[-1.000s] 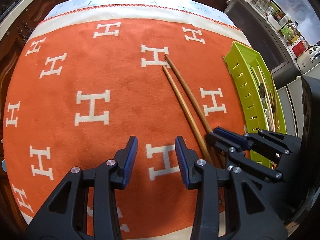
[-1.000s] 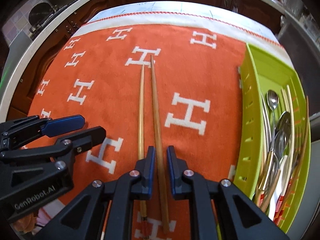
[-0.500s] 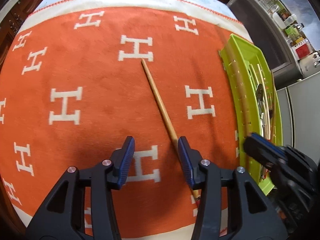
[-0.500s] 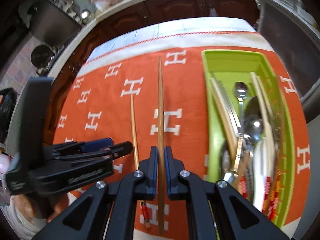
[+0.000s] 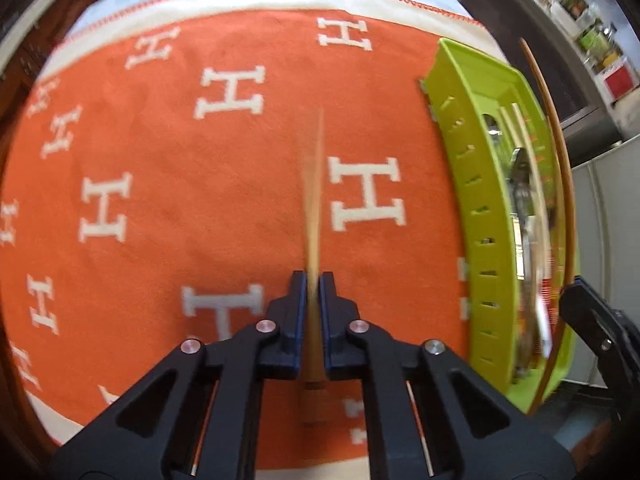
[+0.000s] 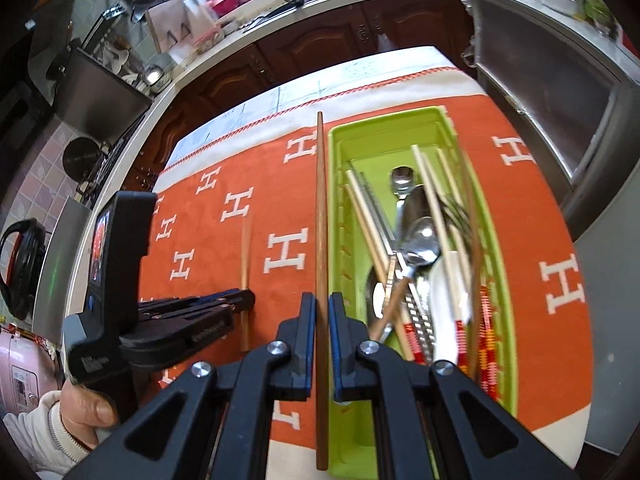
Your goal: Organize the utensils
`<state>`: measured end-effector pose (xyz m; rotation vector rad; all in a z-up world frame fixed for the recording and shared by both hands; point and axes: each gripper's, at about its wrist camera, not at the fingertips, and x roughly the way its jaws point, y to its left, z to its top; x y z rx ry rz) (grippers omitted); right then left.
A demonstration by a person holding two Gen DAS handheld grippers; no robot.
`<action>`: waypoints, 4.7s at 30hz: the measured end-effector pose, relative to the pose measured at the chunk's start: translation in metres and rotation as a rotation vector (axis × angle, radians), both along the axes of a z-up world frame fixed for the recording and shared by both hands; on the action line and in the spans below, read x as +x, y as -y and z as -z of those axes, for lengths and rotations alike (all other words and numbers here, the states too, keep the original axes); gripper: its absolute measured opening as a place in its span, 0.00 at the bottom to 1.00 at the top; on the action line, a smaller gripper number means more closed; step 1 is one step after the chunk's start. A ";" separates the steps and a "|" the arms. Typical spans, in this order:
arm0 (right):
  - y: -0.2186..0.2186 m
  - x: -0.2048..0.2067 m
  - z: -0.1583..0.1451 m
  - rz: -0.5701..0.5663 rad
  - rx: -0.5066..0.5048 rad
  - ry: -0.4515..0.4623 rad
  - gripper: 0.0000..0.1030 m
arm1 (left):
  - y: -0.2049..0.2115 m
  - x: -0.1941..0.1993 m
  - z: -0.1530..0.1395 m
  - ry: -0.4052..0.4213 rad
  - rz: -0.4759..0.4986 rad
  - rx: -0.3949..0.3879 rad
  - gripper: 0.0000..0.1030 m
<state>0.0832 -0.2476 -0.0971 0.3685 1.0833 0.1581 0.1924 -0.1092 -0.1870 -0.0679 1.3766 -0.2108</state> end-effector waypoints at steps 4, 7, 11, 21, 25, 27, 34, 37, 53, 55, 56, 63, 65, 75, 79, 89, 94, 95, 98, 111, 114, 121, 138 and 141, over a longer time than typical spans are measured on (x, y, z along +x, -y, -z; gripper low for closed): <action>0.015 -0.003 -0.002 0.028 -0.007 0.003 0.06 | 0.008 -0.007 -0.015 -0.005 0.014 -0.058 0.04; 0.028 -0.007 -0.001 0.048 -0.031 0.001 0.06 | 0.020 -0.009 -0.038 0.000 0.039 -0.123 0.04; 0.036 -0.005 0.002 0.048 -0.077 -0.021 0.06 | 0.039 -0.012 -0.066 0.004 0.080 -0.200 0.04; 0.049 0.004 0.007 0.062 -0.163 -0.051 0.07 | 0.098 0.001 -0.094 0.007 0.142 -0.290 0.04; 0.056 0.001 0.008 0.084 -0.125 -0.056 0.07 | 0.102 0.014 -0.073 -0.011 0.102 -0.294 0.04; 0.058 -0.002 0.008 0.089 -0.111 -0.055 0.07 | 0.106 0.023 -0.057 -0.038 0.090 -0.295 0.04; 0.057 -0.007 0.006 0.083 -0.083 -0.052 0.07 | 0.118 0.024 -0.029 -0.094 0.148 -0.252 0.05; 0.055 -0.008 0.007 0.073 -0.071 -0.054 0.07 | 0.118 0.020 -0.026 -0.101 0.166 -0.255 0.13; 0.006 -0.001 0.019 -0.034 -0.059 -0.083 0.07 | 0.045 -0.008 -0.069 0.040 0.159 -0.155 0.17; 0.001 0.000 0.023 -0.044 -0.081 -0.093 0.09 | 0.037 -0.013 -0.073 0.065 0.161 -0.132 0.17; -0.002 0.000 0.024 -0.042 -0.106 -0.095 0.10 | 0.035 -0.016 -0.075 0.079 0.164 -0.125 0.17; 0.000 -0.007 0.030 -0.027 -0.152 -0.113 0.14 | 0.014 -0.046 -0.088 0.160 0.170 -0.074 0.18; 0.003 -0.011 0.029 -0.017 -0.158 -0.114 0.14 | 0.009 -0.056 -0.093 0.192 0.168 -0.055 0.28; 0.005 -0.044 0.001 0.001 -0.111 -0.057 0.14 | -0.016 -0.102 -0.123 0.332 0.084 0.011 0.50; -0.002 -0.060 -0.021 -0.010 -0.092 -0.001 0.14 | -0.024 -0.114 -0.133 0.359 0.049 0.041 0.53; -0.030 -0.095 -0.089 -0.046 -0.079 0.151 0.16 | -0.047 -0.151 -0.181 0.503 -0.052 0.099 0.67; -0.042 -0.112 -0.117 -0.026 -0.082 0.232 0.38 | -0.060 -0.172 -0.201 0.564 -0.094 0.089 0.72; -0.046 -0.117 -0.122 -0.020 -0.089 0.252 0.42 | -0.062 -0.175 -0.204 0.569 -0.099 0.085 0.73; -0.054 -0.126 -0.129 -0.012 -0.120 0.294 0.48 | -0.067 -0.184 -0.207 0.567 -0.110 0.066 0.74; -0.072 -0.133 -0.128 -0.038 -0.166 0.293 0.48 | -0.073 -0.205 -0.209 0.583 -0.123 0.089 0.74; -0.076 -0.132 -0.124 -0.044 -0.168 0.279 0.48 | -0.070 -0.206 -0.210 0.596 -0.109 0.102 0.74; -0.079 -0.135 -0.120 -0.036 -0.167 0.270 0.48 | -0.069 -0.207 -0.207 0.588 -0.097 0.108 0.74; -0.081 -0.136 -0.120 -0.025 -0.163 0.264 0.48 | -0.071 -0.206 -0.202 0.583 -0.101 0.108 0.74; -0.081 -0.136 -0.120 -0.024 -0.162 0.261 0.48 | -0.072 -0.205 -0.202 0.581 -0.101 0.106 0.74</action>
